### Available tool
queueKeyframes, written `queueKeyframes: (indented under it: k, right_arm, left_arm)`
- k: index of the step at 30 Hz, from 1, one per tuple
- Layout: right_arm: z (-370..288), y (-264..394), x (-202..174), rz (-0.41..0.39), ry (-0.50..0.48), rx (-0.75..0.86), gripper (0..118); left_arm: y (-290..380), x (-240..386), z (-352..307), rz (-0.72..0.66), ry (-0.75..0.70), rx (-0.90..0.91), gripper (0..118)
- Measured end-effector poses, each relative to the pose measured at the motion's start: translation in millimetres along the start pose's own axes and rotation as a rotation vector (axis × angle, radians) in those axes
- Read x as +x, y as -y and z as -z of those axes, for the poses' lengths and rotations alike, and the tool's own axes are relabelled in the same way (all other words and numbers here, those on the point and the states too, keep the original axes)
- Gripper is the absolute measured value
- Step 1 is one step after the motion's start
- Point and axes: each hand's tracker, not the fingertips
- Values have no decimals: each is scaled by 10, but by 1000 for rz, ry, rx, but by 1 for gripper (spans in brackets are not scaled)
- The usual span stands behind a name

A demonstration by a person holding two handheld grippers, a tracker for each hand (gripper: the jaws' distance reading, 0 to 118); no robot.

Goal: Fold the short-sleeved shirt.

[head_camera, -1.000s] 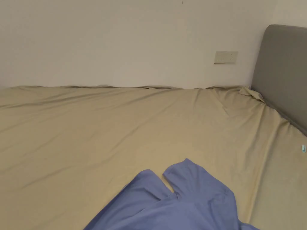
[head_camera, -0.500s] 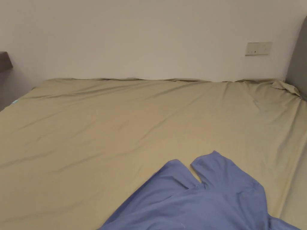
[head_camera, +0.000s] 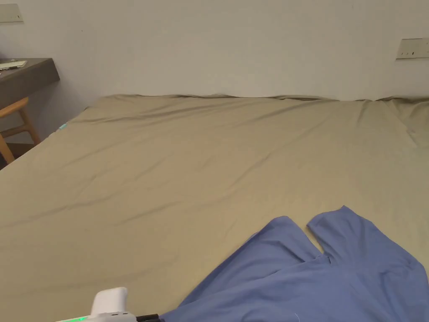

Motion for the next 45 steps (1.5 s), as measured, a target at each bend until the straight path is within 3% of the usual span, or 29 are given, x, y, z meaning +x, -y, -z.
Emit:
queueKeyframes:
  k: [3,6,8,10,12,15,16,17,18,19,20,24,26,28,29,31,32,33,34,36,37,41,45]
  right_arm:
    - [92,-5,7,-4,13,-28,4]
    - [174,0,34,5,14,-43,4]
    - [275,2,63,17,6,-61,4]
    - [407,-1,84,30,-15,-86,4]
    - [555,-39,114,43,-34,-104,4]
    - [814,-300,183,59,-72,-102,4]
    - [953,-438,241,67,-88,-115,19]
    - [1112,-571,311,67,-93,-130,74]
    - [1336,-681,386,69,-97,-137,113]
    - [1625,-785,466,73,-119,-194,118]
    - [1859,-899,573,86,-109,-141,118]
    - [3101,-1109,894,147,-71,-450,118]
    - [3626,-1097,962,123,19,-544,118]
    - [4020,-1052,977,82,68,-604,106]
    - [4153,-1012,962,63,75,-651,76]
    - [4276,-874,910,70,28,-727,48]
    - [4119,-965,885,94,21,-612,4]
    - [4038,-1029,847,65,23,-566,4]
    - [3959,-1001,780,-28,102,-548,4]
    - [3888,-989,758,-68,48,-545,4]
    - [3822,-1009,759,-82,65,-528,4]
    - [3326,-1203,840,49,2,-360,4]
    - [2524,-1607,868,60,-25,-129,4]
  left_arm:
    - [-22,-18,376,-3,-12,-109,80]
    - [2,23,220,38,-39,7,73]
    - [6,18,152,-51,2,5,0]
    - [-20,60,157,16,42,-78,0]
    - [1,158,103,42,-19,-23,0]
    - [-18,171,36,18,10,-27,0]
    - [-33,172,-8,12,22,-18,0]
    - [-51,169,-44,5,34,-12,0]
    - [-72,172,-78,1,41,-7,0]
    - [-95,187,-96,2,41,-2,0]
    - [-120,193,-116,0,42,9,0]
    - [-219,321,-132,16,34,15,0]
    - [-253,365,-112,26,37,5,0]
    - [-278,417,-83,24,42,-1,0]
    - [-277,439,-71,26,43,-8,0]
    - [-280,466,-46,30,39,-22,0]
    - [-274,477,-40,30,38,-27,0]
    - [-265,492,-38,31,38,-28,0]
    - [-263,511,-35,33,36,-33,0]
    - [-285,536,-27,47,37,-41,0]
    - [-299,566,-42,52,42,-41,0]
    - [-489,639,-188,50,116,14,0]
    - [-913,853,-627,84,203,175,0]
